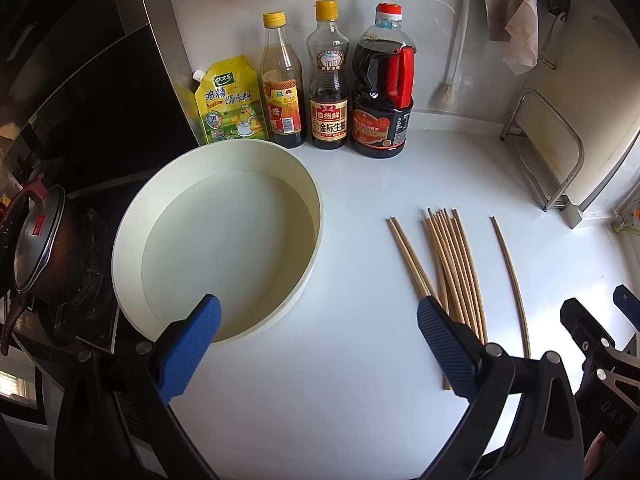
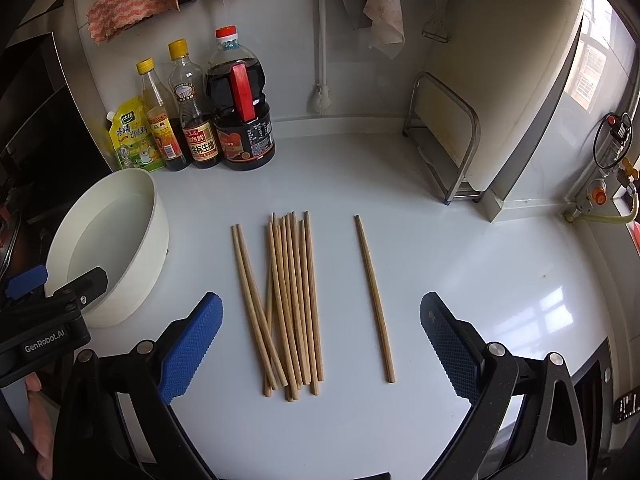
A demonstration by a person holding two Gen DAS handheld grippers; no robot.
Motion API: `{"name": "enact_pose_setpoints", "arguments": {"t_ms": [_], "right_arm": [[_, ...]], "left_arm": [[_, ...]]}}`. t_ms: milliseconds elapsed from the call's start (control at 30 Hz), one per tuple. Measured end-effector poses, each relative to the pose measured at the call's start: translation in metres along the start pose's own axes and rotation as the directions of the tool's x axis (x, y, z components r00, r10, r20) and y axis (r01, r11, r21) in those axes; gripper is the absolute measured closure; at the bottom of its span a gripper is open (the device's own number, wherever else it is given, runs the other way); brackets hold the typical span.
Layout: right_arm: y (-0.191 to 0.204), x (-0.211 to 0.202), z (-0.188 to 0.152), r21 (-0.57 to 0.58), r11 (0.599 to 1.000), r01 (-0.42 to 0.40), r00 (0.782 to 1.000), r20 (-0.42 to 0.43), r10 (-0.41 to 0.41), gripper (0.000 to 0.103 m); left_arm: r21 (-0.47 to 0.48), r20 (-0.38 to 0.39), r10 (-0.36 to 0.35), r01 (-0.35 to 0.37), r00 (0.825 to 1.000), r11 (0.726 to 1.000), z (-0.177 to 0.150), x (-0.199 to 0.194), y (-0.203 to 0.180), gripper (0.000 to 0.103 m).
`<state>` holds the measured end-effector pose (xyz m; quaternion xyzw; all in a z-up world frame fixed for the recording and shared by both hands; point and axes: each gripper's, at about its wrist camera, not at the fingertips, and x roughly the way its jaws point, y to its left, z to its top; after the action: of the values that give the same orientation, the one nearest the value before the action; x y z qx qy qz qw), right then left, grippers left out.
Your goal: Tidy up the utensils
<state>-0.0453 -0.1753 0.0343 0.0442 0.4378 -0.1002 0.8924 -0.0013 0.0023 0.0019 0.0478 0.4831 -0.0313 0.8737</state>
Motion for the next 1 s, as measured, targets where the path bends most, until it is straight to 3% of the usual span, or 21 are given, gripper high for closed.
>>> {"name": "enact_pose_setpoints", "arguments": {"t_ms": [1000], "right_arm": [[-0.0013, 0.0003, -0.0005, 0.009, 1.0, -0.001, 1.0, -0.004, 0.001, 0.008]], "left_arm": [[0.0, -0.001, -0.001, 0.001, 1.0, 1.0, -0.0006, 0.0004, 0.0008, 0.006]]}}
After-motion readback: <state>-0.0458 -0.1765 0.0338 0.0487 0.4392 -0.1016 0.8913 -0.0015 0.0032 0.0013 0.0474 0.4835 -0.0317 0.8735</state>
